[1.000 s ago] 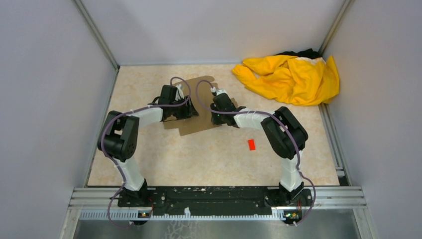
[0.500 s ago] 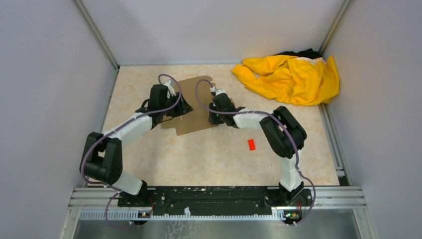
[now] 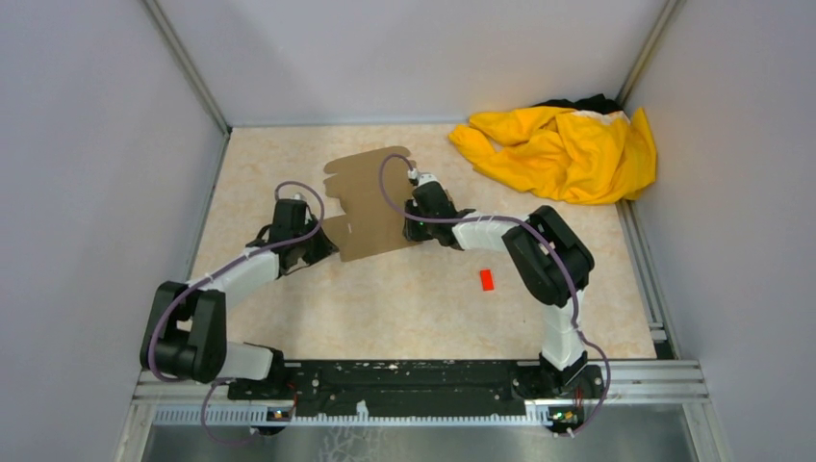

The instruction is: Fold the paper box

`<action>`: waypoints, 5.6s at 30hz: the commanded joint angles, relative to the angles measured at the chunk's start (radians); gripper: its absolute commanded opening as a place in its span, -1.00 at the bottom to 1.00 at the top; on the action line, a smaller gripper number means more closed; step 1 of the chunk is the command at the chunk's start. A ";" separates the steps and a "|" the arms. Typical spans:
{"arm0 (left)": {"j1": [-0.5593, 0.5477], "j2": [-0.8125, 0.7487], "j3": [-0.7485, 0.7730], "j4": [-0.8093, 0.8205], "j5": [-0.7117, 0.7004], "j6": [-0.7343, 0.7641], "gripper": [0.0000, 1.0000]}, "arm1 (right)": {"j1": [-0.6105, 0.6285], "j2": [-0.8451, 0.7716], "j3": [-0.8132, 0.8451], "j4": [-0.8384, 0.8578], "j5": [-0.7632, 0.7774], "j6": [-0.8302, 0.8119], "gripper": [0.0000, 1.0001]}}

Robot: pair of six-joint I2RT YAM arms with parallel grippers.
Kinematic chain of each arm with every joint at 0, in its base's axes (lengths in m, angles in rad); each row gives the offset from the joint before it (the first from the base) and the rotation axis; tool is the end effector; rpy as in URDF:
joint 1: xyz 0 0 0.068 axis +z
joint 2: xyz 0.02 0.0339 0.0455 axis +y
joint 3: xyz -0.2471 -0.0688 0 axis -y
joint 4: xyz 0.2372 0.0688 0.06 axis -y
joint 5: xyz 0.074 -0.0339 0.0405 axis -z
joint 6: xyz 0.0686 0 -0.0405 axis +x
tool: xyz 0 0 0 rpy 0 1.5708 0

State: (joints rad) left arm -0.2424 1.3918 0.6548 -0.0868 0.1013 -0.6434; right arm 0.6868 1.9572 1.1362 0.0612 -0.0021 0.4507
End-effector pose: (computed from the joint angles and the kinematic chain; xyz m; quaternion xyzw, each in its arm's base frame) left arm 0.2785 -0.0760 0.1373 -0.1671 0.9149 -0.1988 0.3090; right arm 0.3263 0.2677 0.1115 -0.1086 0.9125 0.2133 0.3319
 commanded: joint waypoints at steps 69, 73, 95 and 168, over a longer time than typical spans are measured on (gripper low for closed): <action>0.009 0.146 0.028 0.132 0.155 -0.050 -1.00 | 0.017 0.142 -0.104 -0.273 -0.119 0.008 -0.49; 0.005 0.159 0.028 0.140 0.158 -0.052 -1.00 | 0.017 0.145 -0.104 -0.269 -0.120 0.009 -0.49; -0.070 0.252 0.111 0.050 0.059 0.002 -0.71 | 0.017 0.150 -0.102 -0.282 -0.112 0.010 -0.49; -0.047 0.404 -0.058 0.346 0.247 -0.031 -0.78 | 0.016 0.025 -0.228 -0.301 -0.055 0.075 -0.61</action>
State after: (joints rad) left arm -0.2729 1.7302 0.6544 0.3931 0.3614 -0.6937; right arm 0.6872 1.8782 0.9909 0.1226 -0.0917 0.5762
